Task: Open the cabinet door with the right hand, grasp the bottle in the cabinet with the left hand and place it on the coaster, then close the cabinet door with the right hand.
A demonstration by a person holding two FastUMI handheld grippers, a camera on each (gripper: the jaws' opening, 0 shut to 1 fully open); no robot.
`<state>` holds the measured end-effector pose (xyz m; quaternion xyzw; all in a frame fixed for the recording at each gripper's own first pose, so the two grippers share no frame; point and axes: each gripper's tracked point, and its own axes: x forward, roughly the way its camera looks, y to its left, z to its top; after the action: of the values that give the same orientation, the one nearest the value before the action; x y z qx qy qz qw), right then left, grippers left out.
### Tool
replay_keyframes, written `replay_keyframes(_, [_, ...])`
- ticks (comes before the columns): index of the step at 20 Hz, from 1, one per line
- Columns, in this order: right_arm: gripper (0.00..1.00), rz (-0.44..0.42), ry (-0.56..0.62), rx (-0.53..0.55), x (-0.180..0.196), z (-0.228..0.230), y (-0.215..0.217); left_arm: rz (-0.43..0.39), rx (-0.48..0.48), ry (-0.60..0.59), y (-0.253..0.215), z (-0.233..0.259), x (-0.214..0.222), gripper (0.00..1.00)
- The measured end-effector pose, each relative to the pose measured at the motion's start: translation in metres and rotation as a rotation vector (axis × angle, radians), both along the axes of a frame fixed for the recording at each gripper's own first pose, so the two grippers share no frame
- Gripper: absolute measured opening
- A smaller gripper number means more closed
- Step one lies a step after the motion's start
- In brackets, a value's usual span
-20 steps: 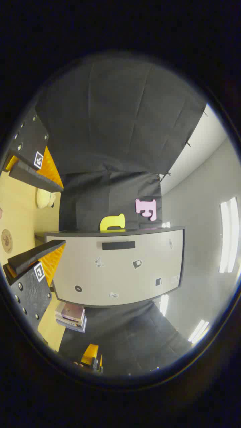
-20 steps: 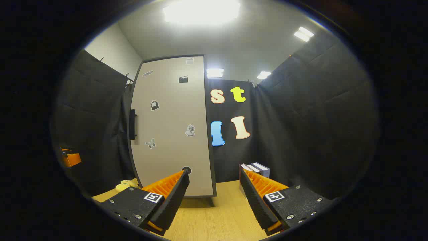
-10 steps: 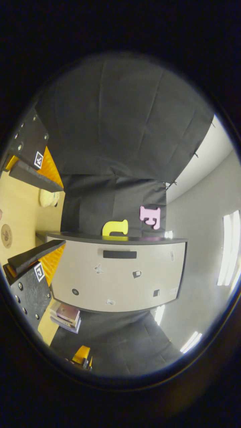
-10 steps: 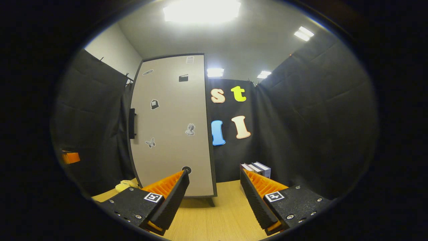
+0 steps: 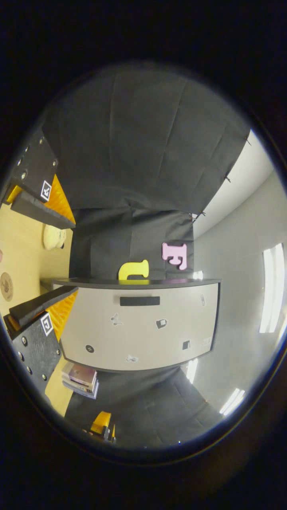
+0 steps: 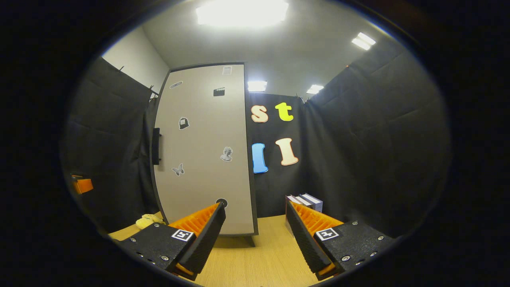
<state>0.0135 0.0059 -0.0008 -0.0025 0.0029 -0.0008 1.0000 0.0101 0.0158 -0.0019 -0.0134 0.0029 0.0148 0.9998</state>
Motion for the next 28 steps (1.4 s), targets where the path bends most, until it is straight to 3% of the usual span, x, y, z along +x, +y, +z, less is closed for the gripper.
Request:
replay_keyframes(5, [0.95,0.036,-0.033,0.011,0.015,0.019,0.022,0.015,0.002,0.0,0.013,0.0,-0.002,0.89])
replay_keyframes(8, [0.95,0.082,-0.048,0.017,0.029,0.03,0.046,0.024,0.006,0.005,0.021,-0.002,-0.007,0.85])
replay_keyframes(20, [0.95,0.262,-0.08,0.037,0.085,0.06,0.166,0.093,0.048,0.016,0.072,-0.008,-0.026,0.85])
replay_keyframes(23, [0.95,0.283,-0.083,0.04,0.101,0.068,0.193,0.113,0.046,0.028,0.093,-0.014,-0.032,0.89])
replay_keyframes(28, [0.95,0.323,-0.071,0.025,0.124,0.076,0.236,0.133,0.036,0.046,0.114,-0.024,-0.033,0.85])
